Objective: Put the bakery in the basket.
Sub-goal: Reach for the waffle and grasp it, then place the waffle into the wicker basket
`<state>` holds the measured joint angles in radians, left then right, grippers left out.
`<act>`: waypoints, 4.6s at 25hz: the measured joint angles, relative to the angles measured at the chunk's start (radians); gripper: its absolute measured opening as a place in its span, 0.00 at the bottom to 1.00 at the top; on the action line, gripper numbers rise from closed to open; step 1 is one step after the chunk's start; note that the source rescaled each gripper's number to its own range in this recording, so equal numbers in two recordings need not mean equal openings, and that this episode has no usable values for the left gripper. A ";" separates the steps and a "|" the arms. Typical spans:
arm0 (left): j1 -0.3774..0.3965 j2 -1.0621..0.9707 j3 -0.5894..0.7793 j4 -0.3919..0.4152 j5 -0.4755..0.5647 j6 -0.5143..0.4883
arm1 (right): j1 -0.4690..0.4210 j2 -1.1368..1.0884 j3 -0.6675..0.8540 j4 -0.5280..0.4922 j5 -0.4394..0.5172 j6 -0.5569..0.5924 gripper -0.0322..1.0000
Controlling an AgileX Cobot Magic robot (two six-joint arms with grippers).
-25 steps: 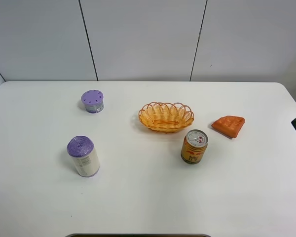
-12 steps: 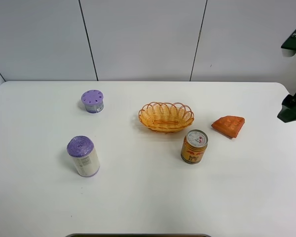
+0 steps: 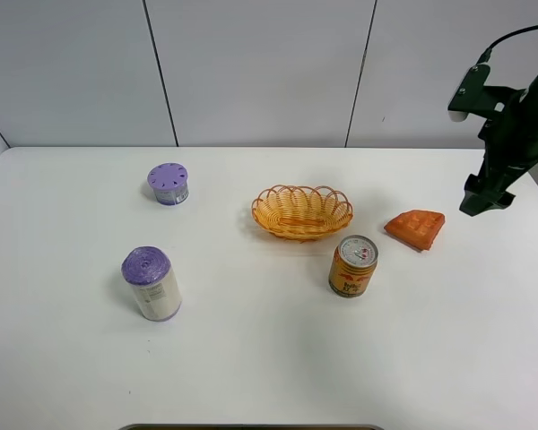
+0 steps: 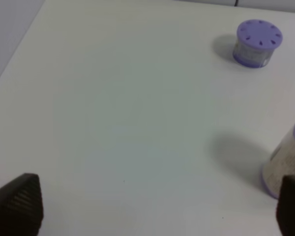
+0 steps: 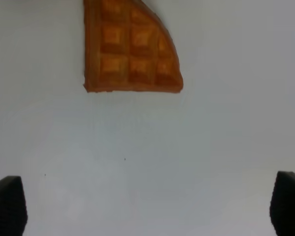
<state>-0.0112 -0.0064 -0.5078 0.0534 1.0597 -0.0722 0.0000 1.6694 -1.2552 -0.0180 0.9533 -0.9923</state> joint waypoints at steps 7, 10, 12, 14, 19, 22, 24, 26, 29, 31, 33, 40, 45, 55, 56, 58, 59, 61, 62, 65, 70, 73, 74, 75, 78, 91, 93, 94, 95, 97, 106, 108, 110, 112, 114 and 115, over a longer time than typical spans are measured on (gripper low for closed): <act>0.000 0.000 0.000 0.000 0.000 0.000 | 0.000 0.104 -0.001 0.040 -0.078 -0.117 1.00; 0.000 0.000 0.000 0.000 0.000 0.000 | 0.001 0.140 -0.001 0.041 -0.121 -0.140 1.00; 0.000 0.000 0.000 0.000 0.000 0.000 | 0.005 0.168 -0.006 0.041 -0.147 -0.146 1.00; 0.000 0.000 0.000 0.000 0.000 0.000 | 0.016 0.196 -0.009 0.049 -0.168 -0.147 1.00; 0.000 0.000 0.000 0.000 0.000 0.000 | 0.038 0.258 -0.009 0.085 -0.211 -0.147 1.00; 0.000 0.000 0.000 0.000 0.000 0.000 | 0.042 0.280 -0.009 0.092 -0.217 -0.147 1.00; 0.000 0.000 0.000 0.000 0.000 0.000 | 0.042 0.291 -0.009 0.092 -0.224 -0.147 1.00; 0.000 0.000 0.000 0.000 0.000 0.000 | 0.042 0.304 -0.009 0.092 -0.236 -0.147 1.00; 0.000 0.000 0.000 0.000 0.000 0.000 | 0.042 0.325 -0.009 0.092 -0.254 -0.147 1.00; 0.000 0.000 0.000 0.000 0.000 0.000 | 0.042 0.338 -0.009 0.092 -0.270 -0.151 1.00; 0.000 0.000 0.000 0.000 0.000 0.000 | 0.042 0.351 -0.009 0.092 -0.278 -0.152 1.00; 0.000 0.000 0.000 0.000 0.000 0.000 | 0.042 0.400 -0.009 0.092 -0.295 -0.153 1.00; 0.000 0.000 0.000 0.000 0.000 0.000 | 0.042 0.425 -0.009 0.092 -0.311 -0.154 1.00; 0.000 0.000 0.000 0.000 0.000 0.000 | 0.042 0.440 -0.009 0.093 -0.314 -0.154 0.91; 0.000 0.000 0.000 0.000 0.000 0.000 | 0.042 0.440 -0.009 0.093 -0.314 -0.154 0.88; 0.000 0.000 0.000 0.000 0.000 0.000 | 0.042 0.440 -0.009 0.093 -0.314 -0.154 0.84; 0.000 0.000 0.000 0.000 0.000 0.000 | 0.042 0.440 -0.009 0.093 -0.314 -0.154 0.80; 0.000 0.000 0.000 0.000 0.000 0.000 | 0.042 0.440 -0.009 0.093 -0.314 -0.154 0.66; 0.000 0.000 0.000 0.000 0.000 0.000 | 0.042 0.440 -0.009 0.093 -0.317 -0.154 0.52; 0.000 0.000 0.000 0.000 0.000 0.000 | 0.042 0.440 -0.009 0.092 -0.319 -0.154 0.03; 0.000 0.000 0.000 0.000 0.000 0.000 | 0.040 0.440 -0.009 0.083 -0.318 -0.154 0.03; 0.000 0.000 0.000 0.000 0.000 0.000 | 0.040 0.440 -0.009 0.081 -0.318 -0.154 0.03; 0.000 0.000 0.000 0.000 0.000 0.000 | 0.040 0.440 -0.009 0.081 -0.318 -0.154 0.03; 0.000 0.000 0.000 0.000 0.000 0.000 | 0.040 0.440 -0.009 0.081 -0.318 -0.154 0.03; 0.000 0.000 0.000 0.000 0.000 0.000 | 0.040 0.440 -0.009 0.081 -0.318 -0.154 0.03; 0.000 0.000 0.000 0.000 0.000 0.000 | 0.038 0.428 -0.009 0.077 -0.318 -0.147 0.03; 0.000 0.000 0.000 0.000 0.000 0.000 | 0.038 0.407 -0.009 0.073 -0.318 -0.135 0.03; 0.000 0.000 0.000 0.000 0.000 0.000 | 0.038 0.392 -0.009 0.073 -0.318 -0.128 0.03; 0.000 0.000 0.000 0.000 0.000 0.000 | 0.038 0.378 -0.009 0.073 -0.318 -0.115 0.03; 0.000 0.000 0.000 0.000 0.000 0.000 | 0.038 0.351 -0.009 0.073 -0.318 -0.084 0.03; 0.000 0.000 0.000 0.000 0.000 0.000 | 0.068 0.247 -0.009 0.092 -0.316 0.146 0.03; 0.000 0.000 0.000 0.000 0.000 0.000 | 0.091 0.228 -0.009 0.101 -0.316 0.173 0.03; 0.000 0.000 0.000 0.000 0.000 0.000 | 0.116 0.211 -0.009 0.117 -0.316 0.204 0.03; 0.000 0.000 0.000 0.000 0.000 0.000 | 0.143 0.199 -0.009 0.131 -0.317 0.246 0.03; 0.000 0.000 0.000 0.000 0.000 0.000 | 0.176 0.195 -0.009 0.145 -0.330 0.316 0.03; 0.000 0.000 0.000 0.000 0.000 0.000 | 0.194 0.195 -0.009 0.151 -0.340 0.347 0.03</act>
<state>-0.0112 -0.0064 -0.5078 0.0534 1.0597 -0.0722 0.1945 1.8639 -1.2646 0.1326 0.6133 -0.6453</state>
